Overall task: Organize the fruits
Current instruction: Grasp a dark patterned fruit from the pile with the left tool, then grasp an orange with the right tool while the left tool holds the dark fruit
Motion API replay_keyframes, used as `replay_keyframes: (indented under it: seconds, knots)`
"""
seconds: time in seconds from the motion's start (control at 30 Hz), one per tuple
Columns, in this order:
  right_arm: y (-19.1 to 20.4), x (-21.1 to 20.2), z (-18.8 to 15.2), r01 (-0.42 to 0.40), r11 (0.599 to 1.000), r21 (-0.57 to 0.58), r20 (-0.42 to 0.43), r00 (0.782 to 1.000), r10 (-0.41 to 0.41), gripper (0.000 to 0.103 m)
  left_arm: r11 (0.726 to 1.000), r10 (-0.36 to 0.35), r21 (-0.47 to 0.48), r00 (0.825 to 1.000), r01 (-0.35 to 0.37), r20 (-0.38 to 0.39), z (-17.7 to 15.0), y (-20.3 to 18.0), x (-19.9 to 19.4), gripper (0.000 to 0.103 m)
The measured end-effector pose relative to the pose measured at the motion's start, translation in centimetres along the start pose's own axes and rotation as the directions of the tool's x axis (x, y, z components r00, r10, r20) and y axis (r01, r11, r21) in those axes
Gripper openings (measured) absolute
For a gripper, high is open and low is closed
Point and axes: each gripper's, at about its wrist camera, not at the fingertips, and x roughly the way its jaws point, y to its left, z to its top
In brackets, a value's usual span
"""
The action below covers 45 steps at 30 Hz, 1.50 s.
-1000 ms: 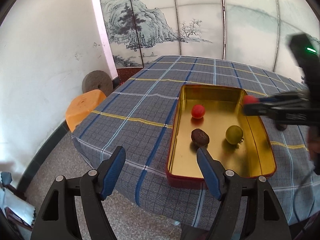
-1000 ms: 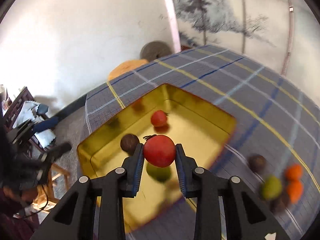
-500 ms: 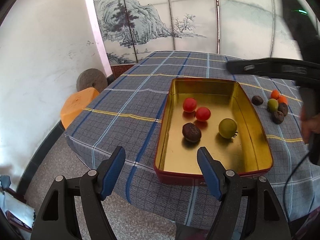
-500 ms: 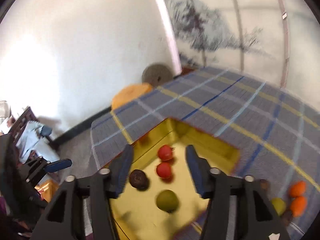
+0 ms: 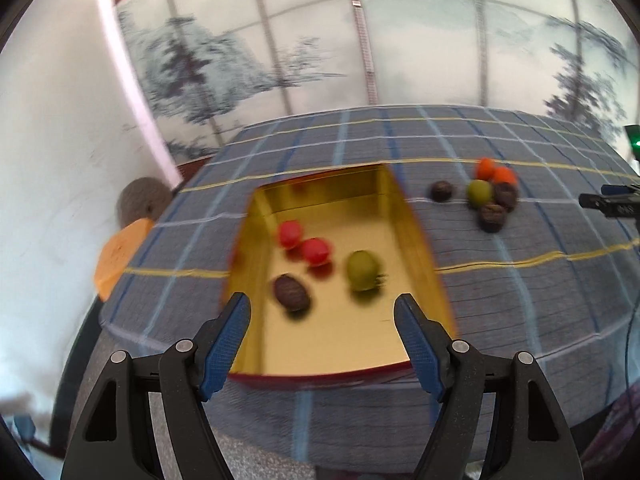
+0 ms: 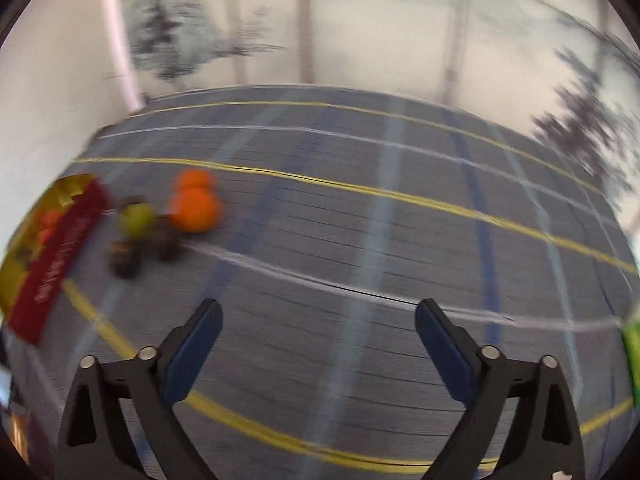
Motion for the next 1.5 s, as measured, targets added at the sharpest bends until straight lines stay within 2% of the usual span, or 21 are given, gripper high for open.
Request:
replay_keyframes:
  seconds: [0.1,0.17,0.23,0.3,0.37,0.5,0.67,0.83,0.9,0.93,0.97,1.0,1.07,1.13,1.23,1.37,1.4,1.43,1.47,1.5]
  knots:
    - [-4.1,1.8,-0.4,0.134,0.989,0.058,-0.074,0.989,-0.129,0.101,0.997,-0.061,0.044,0.998,0.062,-0.023,1.2,-2.4,0.7,0.075]
    - [-5.6,2.7,-0.6,0.166,0.983,0.073,-0.106,0.982,-0.158,0.101,0.99,-0.113,0.08,0.993,0.115,-0.034,2.1,-4.2,1.2,0.075]
    - [-6.7,3.5,-0.9,0.162,0.983,0.091,-0.118,0.982,-0.151,0.103,0.979,-0.164,0.112,0.985,0.168,-0.048,3.0,-5.9,1.8,0.075]
    - [-7.3,3.6,-1.3,0.121,0.984,0.131,-0.087,0.99,-0.11,0.103,0.963,-0.227,0.13,0.972,0.234,-0.066,4.2,-7.6,2.7,0.075]
    - [-7.1,3.5,-1.4,0.114,0.986,0.121,-0.074,0.992,-0.106,0.103,0.952,-0.268,0.13,0.96,0.277,-0.084,5.4,-9.1,4.0,0.075]
    - [-7.1,3.5,-1.8,0.098,0.989,0.109,-0.071,0.993,-0.091,0.103,0.944,-0.308,0.07,0.939,0.321,-0.151,7.7,-11.4,7.6,0.075]
    - [-7.2,3.4,-2.0,0.087,0.989,0.116,-0.065,0.995,-0.08,0.103,0.946,-0.318,-0.012,0.922,0.323,-0.22,9.3,-13.6,12.3,0.075]
    - [-7.8,3.1,-2.0,0.058,0.989,0.138,-0.051,0.997,-0.051,0.103,0.959,-0.28,-0.041,0.925,0.279,-0.257,9.5,-14.5,15.4,0.074]
    - [-7.9,3.0,-2.0,0.047,0.988,0.145,-0.046,0.998,-0.04,0.103,0.958,-0.285,-0.043,0.922,0.284,-0.26,9.4,-15.0,16.2,0.07]
    - [-8.0,3.0,-2.0,0.043,0.988,0.146,-0.044,0.998,-0.037,0.103,0.956,-0.289,-0.038,0.919,0.29,-0.267,9.2,-15.2,16.6,0.062]
    - [-8.2,3.0,-1.9,0.038,0.988,0.148,-0.042,0.999,-0.032,0.103,0.96,-0.273,-0.013,0.931,0.278,-0.242,9.2,-15.4,16.4,0.043]
    - [-8.2,3.0,-1.9,0.035,0.988,0.149,-0.041,0.999,-0.029,0.103,0.961,-0.267,0.003,0.937,0.275,-0.226,9.2,-15.6,16.0,0.039]
    - [-8.2,3.0,-1.9,0.031,0.988,0.152,-0.039,0.999,-0.025,0.103,0.963,-0.267,-0.033,0.937,0.266,-0.227,8.9,-15.3,15.6,0.039]
    - [-8.2,3.0,-1.9,0.029,0.988,0.153,-0.039,0.999,-0.024,0.103,0.958,-0.284,-0.085,0.939,0.272,-0.192,8.3,-14.8,14.6,0.039]
    - [-8.2,3.0,-1.8,0.035,0.988,0.148,-0.043,0.999,-0.029,0.103,0.97,-0.243,-0.061,0.965,0.237,-0.104,6.8,-15.1,12.2,0.039]
    - [-7.7,3.3,-1.6,0.07,0.99,0.119,-0.063,0.996,-0.063,0.103,0.974,-0.222,-0.041,0.975,0.222,0.015,5.4,-14.9,9.8,0.039]
    - [-7.5,3.3,-1.6,0.077,0.99,0.114,-0.066,0.995,-0.07,0.103,0.974,-0.224,-0.03,0.974,0.225,0.024,5.2,-15.0,9.6,0.039]
    - [-7.4,3.3,-1.5,0.064,0.991,0.114,-0.062,0.996,-0.057,0.103,0.974,-0.225,-0.024,0.974,0.226,0.022,4.9,-15.1,9.6,0.039]
    - [-7.3,2.8,-1.4,-0.049,0.991,0.124,-0.02,0.998,0.052,0.101,0.973,-0.229,-0.026,0.973,0.23,0.013,4.7,-14.9,9.9,0.039]
    - [-7.3,2.5,-1.3,-0.119,0.984,0.13,0.004,0.993,0.12,0.09,0.971,-0.237,-0.035,0.971,0.237,0.004,4.5,-14.8,10.1,0.039]
